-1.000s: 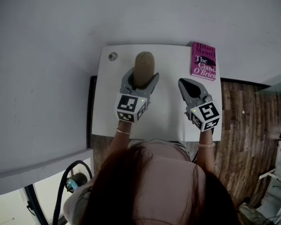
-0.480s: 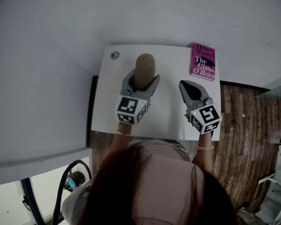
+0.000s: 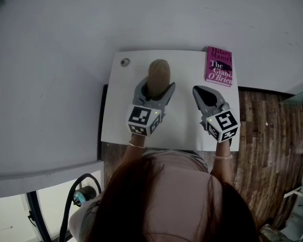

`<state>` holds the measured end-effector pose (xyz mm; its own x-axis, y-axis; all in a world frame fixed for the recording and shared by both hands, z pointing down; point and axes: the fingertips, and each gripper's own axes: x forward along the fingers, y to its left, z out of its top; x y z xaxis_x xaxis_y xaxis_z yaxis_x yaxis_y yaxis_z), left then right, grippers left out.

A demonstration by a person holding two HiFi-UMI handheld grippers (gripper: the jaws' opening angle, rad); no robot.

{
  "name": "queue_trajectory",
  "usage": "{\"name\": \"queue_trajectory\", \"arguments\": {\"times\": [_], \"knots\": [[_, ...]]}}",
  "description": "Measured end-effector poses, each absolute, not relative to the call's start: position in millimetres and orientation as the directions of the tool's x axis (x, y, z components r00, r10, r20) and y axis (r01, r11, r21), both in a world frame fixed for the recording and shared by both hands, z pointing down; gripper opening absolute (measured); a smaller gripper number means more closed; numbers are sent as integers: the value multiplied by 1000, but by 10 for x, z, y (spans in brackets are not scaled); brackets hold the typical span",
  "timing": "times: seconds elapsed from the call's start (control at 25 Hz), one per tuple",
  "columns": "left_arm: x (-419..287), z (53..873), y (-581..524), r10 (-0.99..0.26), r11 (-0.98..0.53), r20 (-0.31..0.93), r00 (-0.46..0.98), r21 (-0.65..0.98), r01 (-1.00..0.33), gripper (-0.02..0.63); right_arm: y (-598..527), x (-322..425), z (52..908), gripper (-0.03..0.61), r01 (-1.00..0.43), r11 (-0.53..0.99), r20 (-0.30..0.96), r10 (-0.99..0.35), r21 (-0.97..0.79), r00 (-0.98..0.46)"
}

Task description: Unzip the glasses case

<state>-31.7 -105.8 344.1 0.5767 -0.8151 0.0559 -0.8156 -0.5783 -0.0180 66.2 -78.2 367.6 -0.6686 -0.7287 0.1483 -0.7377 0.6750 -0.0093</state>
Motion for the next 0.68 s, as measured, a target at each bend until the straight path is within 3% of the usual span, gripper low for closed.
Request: {"name": "queue_trajectory", "arguments": {"times": [0.68], "knots": [[-349,3437,-1086,-809,-585,49,586,35,-810,290,-837,564,3732,3,-709,703,146,-696,-59,-703]]}}
